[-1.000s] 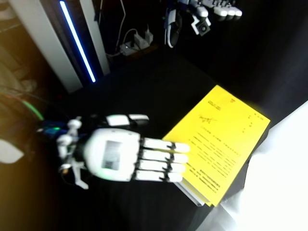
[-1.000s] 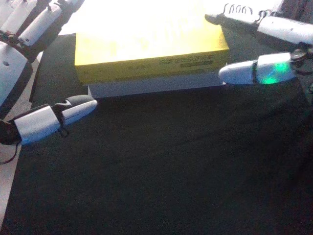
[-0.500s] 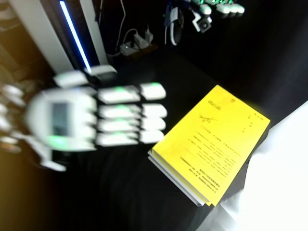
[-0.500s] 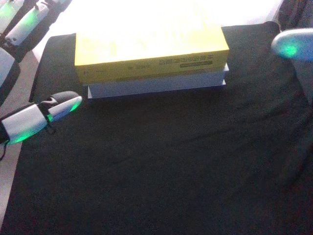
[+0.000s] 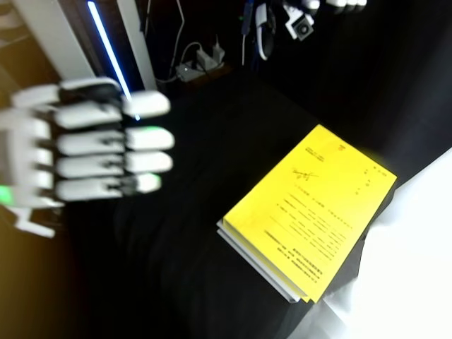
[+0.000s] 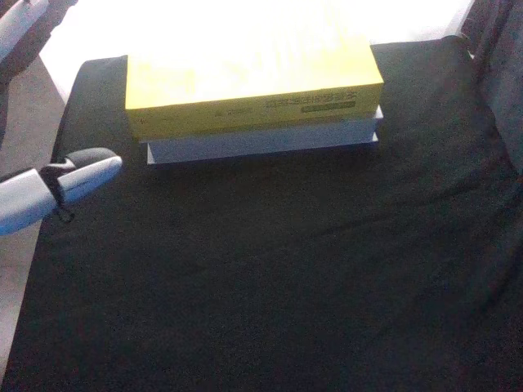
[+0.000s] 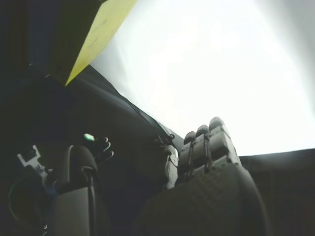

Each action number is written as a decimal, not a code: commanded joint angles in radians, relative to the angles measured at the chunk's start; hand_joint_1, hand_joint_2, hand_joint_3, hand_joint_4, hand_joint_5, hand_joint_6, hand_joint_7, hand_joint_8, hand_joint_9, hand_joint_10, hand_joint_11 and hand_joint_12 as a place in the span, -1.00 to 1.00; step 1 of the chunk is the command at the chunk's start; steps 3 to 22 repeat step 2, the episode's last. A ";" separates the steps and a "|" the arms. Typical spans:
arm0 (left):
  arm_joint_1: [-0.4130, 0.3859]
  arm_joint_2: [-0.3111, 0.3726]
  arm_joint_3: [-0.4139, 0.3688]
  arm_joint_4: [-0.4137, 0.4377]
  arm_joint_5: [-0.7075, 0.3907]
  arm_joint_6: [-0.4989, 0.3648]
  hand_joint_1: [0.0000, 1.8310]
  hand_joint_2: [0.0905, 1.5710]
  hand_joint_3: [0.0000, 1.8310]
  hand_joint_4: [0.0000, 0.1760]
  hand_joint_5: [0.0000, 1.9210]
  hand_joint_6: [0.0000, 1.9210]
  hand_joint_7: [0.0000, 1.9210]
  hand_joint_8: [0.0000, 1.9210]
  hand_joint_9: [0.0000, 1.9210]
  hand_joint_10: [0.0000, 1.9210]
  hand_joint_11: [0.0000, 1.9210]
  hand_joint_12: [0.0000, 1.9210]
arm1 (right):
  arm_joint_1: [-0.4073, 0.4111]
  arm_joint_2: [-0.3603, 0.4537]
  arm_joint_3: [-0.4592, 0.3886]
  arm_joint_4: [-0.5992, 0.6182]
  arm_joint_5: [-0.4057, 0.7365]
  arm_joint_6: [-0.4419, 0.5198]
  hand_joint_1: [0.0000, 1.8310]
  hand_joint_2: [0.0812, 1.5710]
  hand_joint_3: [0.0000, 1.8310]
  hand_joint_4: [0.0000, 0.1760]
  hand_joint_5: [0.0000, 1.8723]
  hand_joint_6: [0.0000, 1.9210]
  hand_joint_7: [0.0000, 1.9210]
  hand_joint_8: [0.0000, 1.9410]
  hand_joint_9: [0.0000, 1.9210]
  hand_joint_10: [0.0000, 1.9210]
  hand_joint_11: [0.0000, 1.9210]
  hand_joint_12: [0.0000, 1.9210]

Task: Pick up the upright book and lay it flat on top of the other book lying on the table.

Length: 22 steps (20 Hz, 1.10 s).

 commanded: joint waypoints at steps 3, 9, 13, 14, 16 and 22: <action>0.001 0.014 -0.004 0.022 -0.131 -0.011 -0.46 0.23 -1.00 1.00 -1.00 -1.00 -1.00 -1.00 -1.00 -1.00 -1.00 -1.00 | -0.008 0.017 -0.013 0.052 0.199 -0.003 -0.64 0.47 -1.00 -0.77 -1.00 -1.00 -1.00 -1.00 -1.00 -1.00 -0.98 -0.99; 0.001 0.014 -0.004 0.022 -0.131 -0.011 -0.46 0.23 -1.00 1.00 -1.00 -1.00 -1.00 -1.00 -1.00 -1.00 -1.00 -1.00 | -0.008 0.017 -0.013 0.052 0.199 -0.003 -0.64 0.47 -1.00 -0.77 -1.00 -1.00 -1.00 -1.00 -1.00 -1.00 -0.98 -0.99; 0.001 0.014 -0.004 0.022 -0.131 -0.011 -0.46 0.23 -1.00 1.00 -1.00 -1.00 -1.00 -1.00 -1.00 -1.00 -1.00 -1.00 | -0.008 0.017 -0.013 0.052 0.199 -0.003 -0.64 0.47 -1.00 -0.77 -1.00 -1.00 -1.00 -1.00 -1.00 -1.00 -0.98 -0.99; 0.001 0.014 -0.004 0.022 -0.131 -0.011 -0.46 0.23 -1.00 1.00 -1.00 -1.00 -1.00 -1.00 -1.00 -1.00 -1.00 -1.00 | -0.008 0.017 -0.013 0.052 0.199 -0.003 -0.64 0.47 -1.00 -0.77 -1.00 -1.00 -1.00 -1.00 -1.00 -1.00 -0.98 -0.99; 0.001 0.014 -0.004 0.022 -0.131 -0.011 -0.46 0.23 -1.00 1.00 -1.00 -1.00 -1.00 -1.00 -1.00 -1.00 -1.00 -1.00 | -0.008 0.017 -0.013 0.052 0.199 -0.003 -0.64 0.47 -1.00 -0.77 -1.00 -1.00 -1.00 -1.00 -1.00 -1.00 -0.98 -0.99; 0.001 0.014 -0.004 0.022 -0.131 -0.011 -0.46 0.23 -1.00 1.00 -1.00 -1.00 -1.00 -1.00 -1.00 -1.00 -1.00 -1.00 | -0.008 0.017 -0.013 0.052 0.199 -0.003 -0.64 0.47 -1.00 -0.77 -1.00 -1.00 -1.00 -1.00 -1.00 -1.00 -0.98 -0.99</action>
